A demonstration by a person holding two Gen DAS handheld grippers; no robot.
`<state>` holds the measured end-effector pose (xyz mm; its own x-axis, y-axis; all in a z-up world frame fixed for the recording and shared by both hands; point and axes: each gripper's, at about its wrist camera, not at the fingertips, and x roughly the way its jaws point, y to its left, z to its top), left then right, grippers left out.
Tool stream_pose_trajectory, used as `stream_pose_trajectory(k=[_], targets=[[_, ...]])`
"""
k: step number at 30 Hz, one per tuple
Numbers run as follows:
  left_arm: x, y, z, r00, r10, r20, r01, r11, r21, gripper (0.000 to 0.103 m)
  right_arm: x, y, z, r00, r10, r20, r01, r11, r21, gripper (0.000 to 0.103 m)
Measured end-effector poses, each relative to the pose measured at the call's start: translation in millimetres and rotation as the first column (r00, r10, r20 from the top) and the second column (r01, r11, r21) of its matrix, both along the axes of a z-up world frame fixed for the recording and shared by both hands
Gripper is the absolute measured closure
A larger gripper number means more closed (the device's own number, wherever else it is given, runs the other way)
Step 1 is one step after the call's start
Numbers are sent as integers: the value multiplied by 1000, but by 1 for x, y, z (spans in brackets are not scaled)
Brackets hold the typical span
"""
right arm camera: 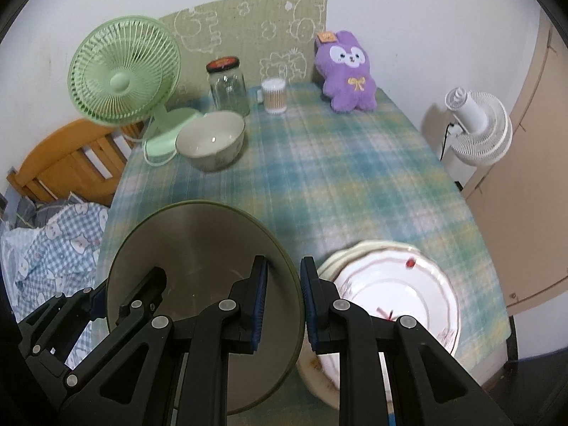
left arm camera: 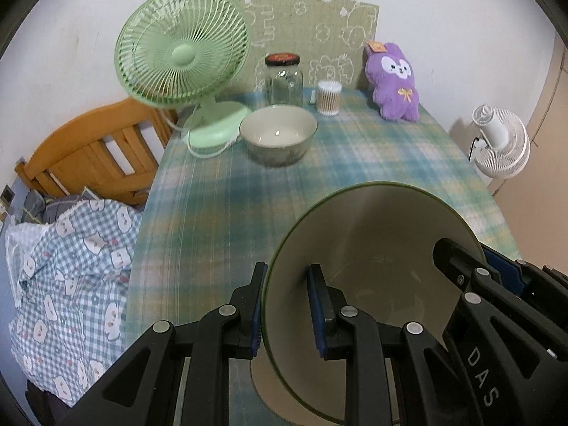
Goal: Organize plates and bowls
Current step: 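Carry the second beige bowl with both grippers and lower it near the plate stack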
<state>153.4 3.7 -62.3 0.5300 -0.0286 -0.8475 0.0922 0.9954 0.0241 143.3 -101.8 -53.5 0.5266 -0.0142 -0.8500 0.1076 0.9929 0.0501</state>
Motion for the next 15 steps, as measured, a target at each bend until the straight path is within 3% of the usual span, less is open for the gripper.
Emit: stream_pose_trajectory(k=[15], targets=[[-19,15,-46,995,-5,-96,4,1000,-9,83,-22,22,-47,996,-3,-87,2,1000,-11,80]])
